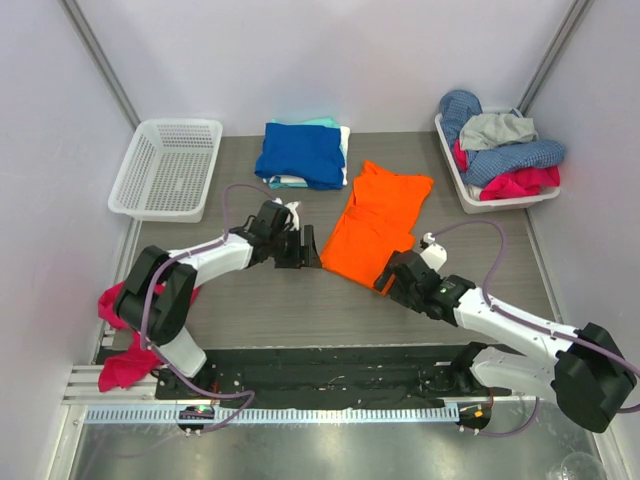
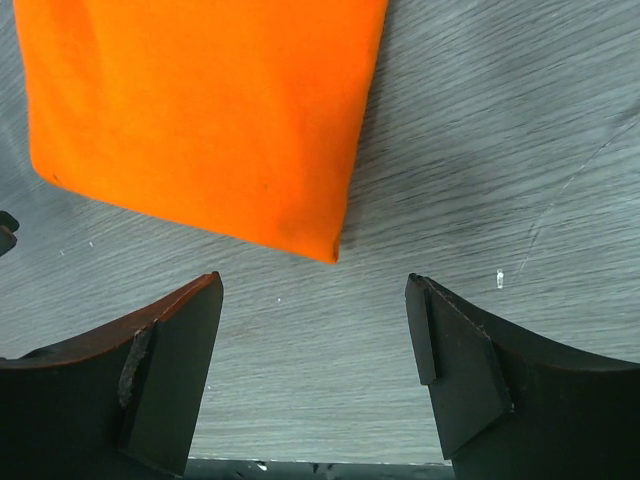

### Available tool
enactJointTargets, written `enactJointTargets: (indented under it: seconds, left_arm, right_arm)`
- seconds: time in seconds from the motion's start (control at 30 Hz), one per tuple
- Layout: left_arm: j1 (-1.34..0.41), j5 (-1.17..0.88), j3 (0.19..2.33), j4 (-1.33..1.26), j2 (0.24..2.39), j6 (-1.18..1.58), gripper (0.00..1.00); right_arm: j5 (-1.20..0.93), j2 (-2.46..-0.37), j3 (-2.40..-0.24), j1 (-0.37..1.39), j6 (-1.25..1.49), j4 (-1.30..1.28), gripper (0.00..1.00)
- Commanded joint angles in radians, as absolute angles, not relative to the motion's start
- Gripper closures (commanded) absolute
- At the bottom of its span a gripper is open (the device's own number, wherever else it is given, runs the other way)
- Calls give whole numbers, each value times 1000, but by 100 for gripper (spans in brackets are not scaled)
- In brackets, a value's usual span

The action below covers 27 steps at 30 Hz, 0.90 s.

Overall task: Fold and stack the t-shirts
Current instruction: Fold the tshirt

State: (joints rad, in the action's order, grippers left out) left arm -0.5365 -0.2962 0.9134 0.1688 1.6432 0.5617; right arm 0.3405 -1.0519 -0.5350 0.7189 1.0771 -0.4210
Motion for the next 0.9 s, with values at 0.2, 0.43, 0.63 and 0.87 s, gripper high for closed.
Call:
enactJointTargets:
  seconds: [0.2, 0.43, 0.63, 0.87]
  left_arm:
    - [-540, -325, 1017, 84, 1749, 554, 36]
    - [-543, -345, 1069, 92, 1844, 529, 39]
    - [-545, -359, 1075, 97, 1871, 526, 55]
    - [-546, -364, 1065, 104, 1858, 518, 69]
  right_arm:
    - [365, -1081, -526, 730, 1135, -336, 18]
    - [359, -1117, -519, 729, 1144, -302, 18]
    - [354, -1134, -525, 730, 1144, -293, 18]
    - [350, -1158, -520, 730, 1144, -275, 18]
